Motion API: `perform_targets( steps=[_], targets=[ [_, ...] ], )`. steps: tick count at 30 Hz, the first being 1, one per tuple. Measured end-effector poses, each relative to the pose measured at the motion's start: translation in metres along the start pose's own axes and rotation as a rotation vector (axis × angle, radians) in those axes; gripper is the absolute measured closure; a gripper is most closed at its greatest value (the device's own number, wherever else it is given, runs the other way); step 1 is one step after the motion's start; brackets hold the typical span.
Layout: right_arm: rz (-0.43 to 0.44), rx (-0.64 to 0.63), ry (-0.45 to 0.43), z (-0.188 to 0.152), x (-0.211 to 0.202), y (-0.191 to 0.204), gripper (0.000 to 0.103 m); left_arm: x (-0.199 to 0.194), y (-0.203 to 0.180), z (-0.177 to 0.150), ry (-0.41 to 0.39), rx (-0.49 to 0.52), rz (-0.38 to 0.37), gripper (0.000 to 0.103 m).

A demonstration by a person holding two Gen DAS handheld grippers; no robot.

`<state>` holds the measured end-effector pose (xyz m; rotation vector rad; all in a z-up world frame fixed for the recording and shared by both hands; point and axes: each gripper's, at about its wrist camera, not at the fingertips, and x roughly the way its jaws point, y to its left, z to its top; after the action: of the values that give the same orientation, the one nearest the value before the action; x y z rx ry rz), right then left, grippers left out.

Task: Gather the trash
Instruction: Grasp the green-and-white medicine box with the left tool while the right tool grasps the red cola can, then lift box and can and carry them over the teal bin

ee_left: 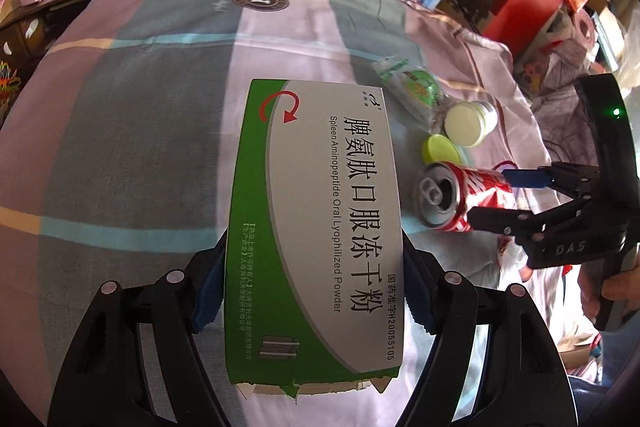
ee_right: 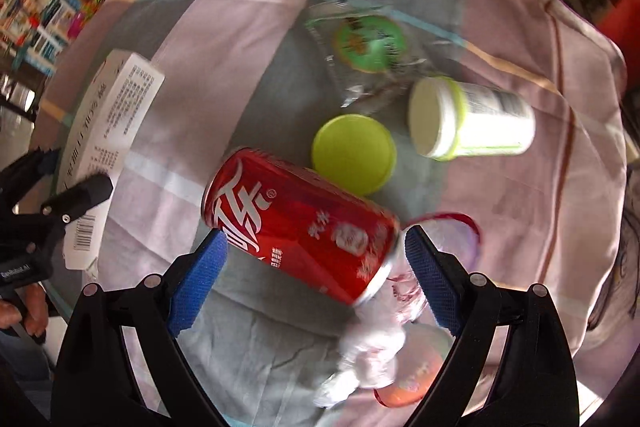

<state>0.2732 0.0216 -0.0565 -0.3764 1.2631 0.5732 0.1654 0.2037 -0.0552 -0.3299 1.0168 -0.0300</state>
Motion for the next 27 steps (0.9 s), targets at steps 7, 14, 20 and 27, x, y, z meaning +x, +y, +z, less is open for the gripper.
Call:
perform_targets(
  steps=[7, 14, 20, 27],
  targets=[
    [0.109, -0.012, 0.091, 0.003, 0.015, 0.008, 0.017, 0.000, 0.005, -0.002, -0.004, -0.025, -0.022, 0.028],
    [0.114, -0.014, 0.031, 0.005, -0.004, 0.006, 0.017, -0.006, 0.014, -0.010, -0.007, -0.038, -0.008, 0.028],
    [0.103, -0.012, 0.014, 0.013, 0.017, 0.008, 0.037, -0.005, 0.010, -0.013, 0.005, -0.035, 0.005, 0.028],
    [0.141, 0.045, -0.036, 0.004, 0.017, 0.003, 0.047, -0.002, 0.002, -0.017, 0.024, -0.013, 0.027, 0.028]
  ],
)
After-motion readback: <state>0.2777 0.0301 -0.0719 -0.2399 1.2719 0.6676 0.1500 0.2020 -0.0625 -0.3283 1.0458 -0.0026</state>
